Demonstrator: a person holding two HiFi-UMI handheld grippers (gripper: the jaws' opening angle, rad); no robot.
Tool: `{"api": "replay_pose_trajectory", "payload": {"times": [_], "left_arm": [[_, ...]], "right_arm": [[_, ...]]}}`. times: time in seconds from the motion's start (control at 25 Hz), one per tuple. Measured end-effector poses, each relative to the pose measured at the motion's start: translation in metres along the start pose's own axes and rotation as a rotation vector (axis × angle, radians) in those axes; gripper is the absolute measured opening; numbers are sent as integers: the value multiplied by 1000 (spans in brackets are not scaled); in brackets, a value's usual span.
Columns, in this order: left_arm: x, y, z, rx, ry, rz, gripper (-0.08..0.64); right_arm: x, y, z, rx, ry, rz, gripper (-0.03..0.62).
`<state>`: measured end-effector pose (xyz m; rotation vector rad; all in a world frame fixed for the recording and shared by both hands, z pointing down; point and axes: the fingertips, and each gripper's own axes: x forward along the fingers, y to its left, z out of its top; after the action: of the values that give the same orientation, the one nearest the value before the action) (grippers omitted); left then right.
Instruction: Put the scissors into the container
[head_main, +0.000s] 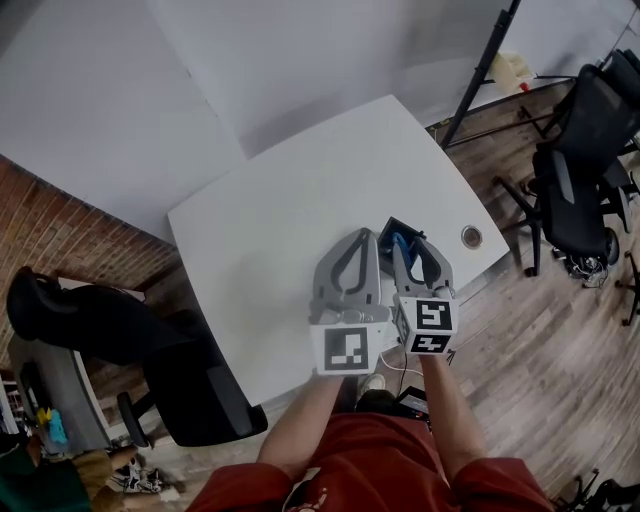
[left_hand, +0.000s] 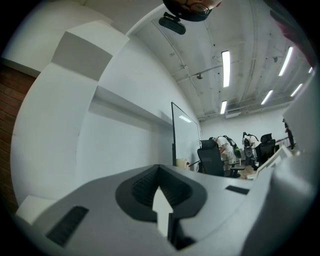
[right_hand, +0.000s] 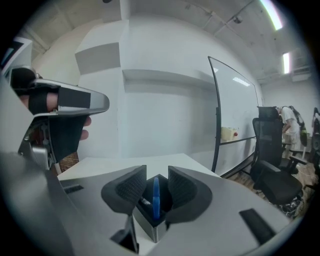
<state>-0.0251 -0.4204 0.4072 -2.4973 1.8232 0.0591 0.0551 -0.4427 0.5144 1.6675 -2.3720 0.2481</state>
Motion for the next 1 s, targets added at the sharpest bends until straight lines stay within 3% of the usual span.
{"api": "replay_pose_trajectory", "payload": {"times": [1.0], "left_arm": [[-19, -23, 52, 62, -75, -8, 11]], "right_arm": [[-88, -9, 139, -75, -382, -28, 141]]}}
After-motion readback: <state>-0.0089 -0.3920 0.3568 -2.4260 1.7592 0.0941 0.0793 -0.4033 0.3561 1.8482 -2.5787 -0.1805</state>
